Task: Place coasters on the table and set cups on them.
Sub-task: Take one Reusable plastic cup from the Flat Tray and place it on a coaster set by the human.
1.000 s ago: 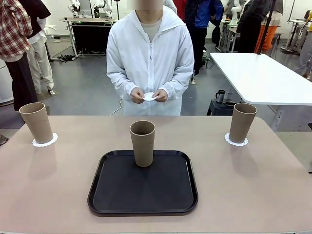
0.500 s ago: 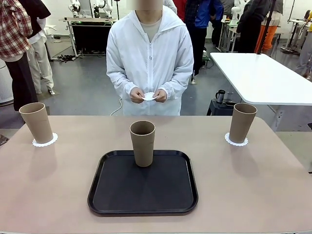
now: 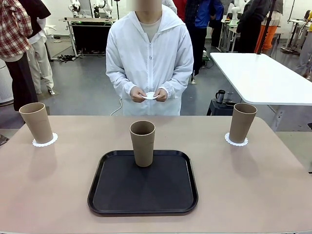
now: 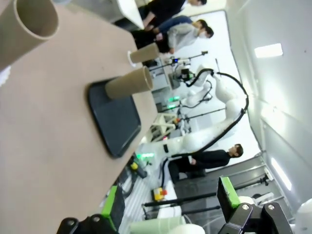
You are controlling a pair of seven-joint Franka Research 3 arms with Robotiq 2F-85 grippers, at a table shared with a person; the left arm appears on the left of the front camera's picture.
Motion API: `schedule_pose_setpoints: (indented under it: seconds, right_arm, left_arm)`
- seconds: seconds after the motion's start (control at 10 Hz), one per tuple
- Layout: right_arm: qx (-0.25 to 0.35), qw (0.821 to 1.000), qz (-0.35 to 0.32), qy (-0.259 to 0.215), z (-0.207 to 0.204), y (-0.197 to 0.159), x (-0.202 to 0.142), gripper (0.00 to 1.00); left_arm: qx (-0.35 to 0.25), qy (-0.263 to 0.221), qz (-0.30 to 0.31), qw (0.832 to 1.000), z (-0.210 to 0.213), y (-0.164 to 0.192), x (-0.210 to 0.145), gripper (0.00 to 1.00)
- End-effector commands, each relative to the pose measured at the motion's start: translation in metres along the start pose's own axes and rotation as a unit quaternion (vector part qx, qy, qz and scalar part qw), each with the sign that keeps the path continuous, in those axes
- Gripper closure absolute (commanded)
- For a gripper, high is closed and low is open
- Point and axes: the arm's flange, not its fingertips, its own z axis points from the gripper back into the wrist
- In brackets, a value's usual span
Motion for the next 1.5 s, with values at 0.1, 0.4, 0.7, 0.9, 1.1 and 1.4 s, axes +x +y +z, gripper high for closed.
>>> schedule_pose_setpoints:
  seconds: [0.1,0.4,0.7,0.9,1.1,1.4]
  right_arm:
    - [-0.002,1.0,-0.002,0.001,-0.0005,0.0008,0.0006,0.0]
    - [-0.002,1.0,-0.002,0.001,-0.0005,0.0008,0.0006,0.0]
    - [-0.002,1.0,-0.002,0.001,-0.0005,0.0008,0.0006,0.0]
    - [-0.002,1.0,-0.002,0.001,-0.0005,0.0008,0.0006,0.0]
    - [-0.002,1.0,-0.002,0.001,-0.0005,0.0008,0.0006,0.0]
    - [-0.002,1.0,-0.002,0.001,-0.0005,0.0008,0.0006,0.0]
  left_arm:
    - [-0.006,-0.01,0.0,1.0,0.0048,0.0005,-0.0032,0.0]
    - [-0.006,-0.01,0.0,1.0,0.0048,0.0005,-0.0032,0.0]
    - [-0.006,-0.01,0.0,1.0,0.0048,0.0005,-0.0032,0.0]
    - [-0.006,-0.01,0.0,1.0,0.0048,0.0005,-0.0032,0.0]
    - [-0.006,-0.01,0.0,1.0,0.0048,0.0005,-0.0032,0.0]
    - [-0.006,-0.01,0.0,1.0,0.0048,0.0005,-0.0032,0.0]
